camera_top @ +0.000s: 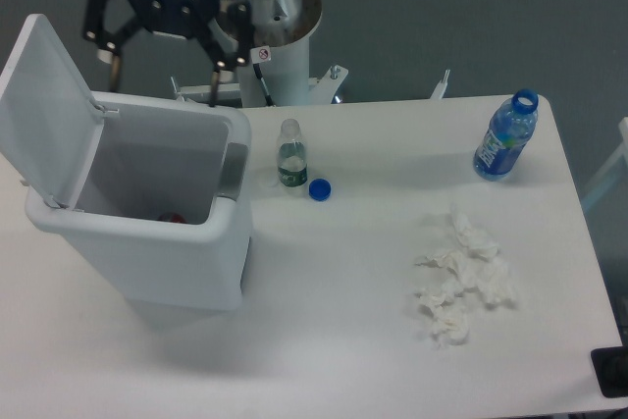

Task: Close the trash can
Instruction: 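Raise the gripper and move it over the trash can toward the lid, then move the gripper behind the raised lid of the trash can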

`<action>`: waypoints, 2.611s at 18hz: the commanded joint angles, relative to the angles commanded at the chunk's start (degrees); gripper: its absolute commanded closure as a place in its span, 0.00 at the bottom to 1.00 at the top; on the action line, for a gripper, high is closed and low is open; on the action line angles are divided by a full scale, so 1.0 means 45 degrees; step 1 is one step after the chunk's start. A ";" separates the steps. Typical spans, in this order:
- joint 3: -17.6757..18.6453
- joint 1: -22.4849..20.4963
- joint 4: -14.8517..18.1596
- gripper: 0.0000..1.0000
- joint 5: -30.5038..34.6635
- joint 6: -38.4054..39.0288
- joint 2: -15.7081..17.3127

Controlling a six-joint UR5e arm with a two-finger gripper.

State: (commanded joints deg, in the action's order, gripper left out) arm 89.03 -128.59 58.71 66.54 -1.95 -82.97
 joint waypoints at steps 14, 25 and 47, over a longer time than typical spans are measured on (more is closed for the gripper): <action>-0.0097 0.1562 -0.0058 0.00 -0.2150 0.0843 0.0567; -0.0020 0.2441 -0.0078 0.00 -0.3283 0.0745 0.0235; 0.0449 0.3517 -0.0156 0.00 -0.2506 -0.0212 -0.0664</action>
State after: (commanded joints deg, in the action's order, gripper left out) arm 91.05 -112.76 58.01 55.26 -2.90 -85.96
